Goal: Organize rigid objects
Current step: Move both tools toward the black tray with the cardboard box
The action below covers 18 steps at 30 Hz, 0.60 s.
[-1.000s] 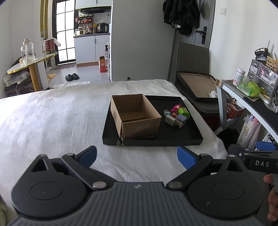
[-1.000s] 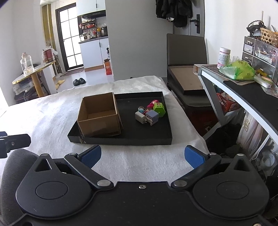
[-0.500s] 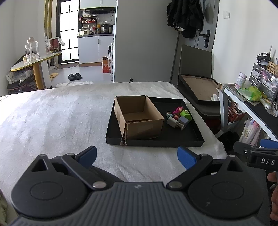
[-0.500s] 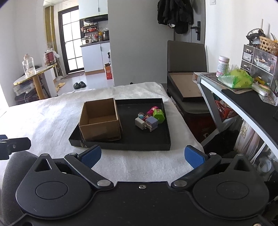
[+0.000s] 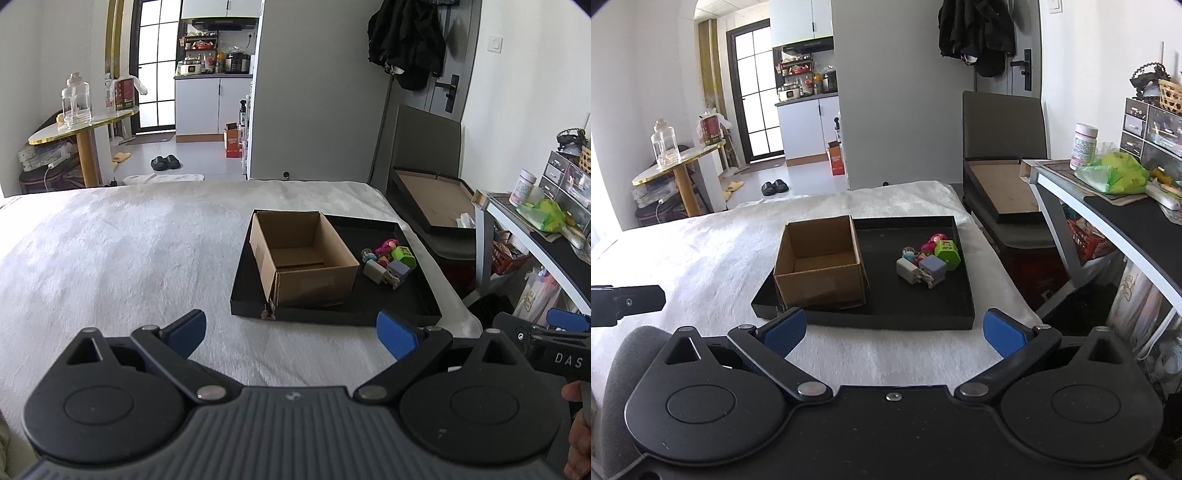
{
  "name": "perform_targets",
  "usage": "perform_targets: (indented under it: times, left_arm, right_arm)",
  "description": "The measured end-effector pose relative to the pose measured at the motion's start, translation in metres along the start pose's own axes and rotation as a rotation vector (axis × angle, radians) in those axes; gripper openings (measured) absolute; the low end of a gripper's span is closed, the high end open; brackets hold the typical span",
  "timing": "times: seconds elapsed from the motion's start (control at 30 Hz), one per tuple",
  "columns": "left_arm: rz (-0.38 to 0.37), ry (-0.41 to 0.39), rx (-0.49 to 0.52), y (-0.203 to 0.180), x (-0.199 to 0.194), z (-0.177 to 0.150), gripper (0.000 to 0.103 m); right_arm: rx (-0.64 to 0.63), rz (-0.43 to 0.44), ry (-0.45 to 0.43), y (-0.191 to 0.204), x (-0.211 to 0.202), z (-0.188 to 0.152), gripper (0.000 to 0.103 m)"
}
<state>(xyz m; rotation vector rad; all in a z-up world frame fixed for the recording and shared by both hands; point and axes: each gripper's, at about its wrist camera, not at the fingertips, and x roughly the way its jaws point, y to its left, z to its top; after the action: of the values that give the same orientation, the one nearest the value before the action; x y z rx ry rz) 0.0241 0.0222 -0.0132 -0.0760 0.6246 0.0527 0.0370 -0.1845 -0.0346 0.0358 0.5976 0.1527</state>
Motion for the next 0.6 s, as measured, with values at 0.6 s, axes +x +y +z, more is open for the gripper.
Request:
perform_targets:
  times: [0.6]
  left_arm:
    - [0.025,0.036,-0.035,0.009,0.053,0.014,0.098]
  right_arm:
    - [0.017,-0.047,0.025,-0.011,0.045,0.008,0.103]
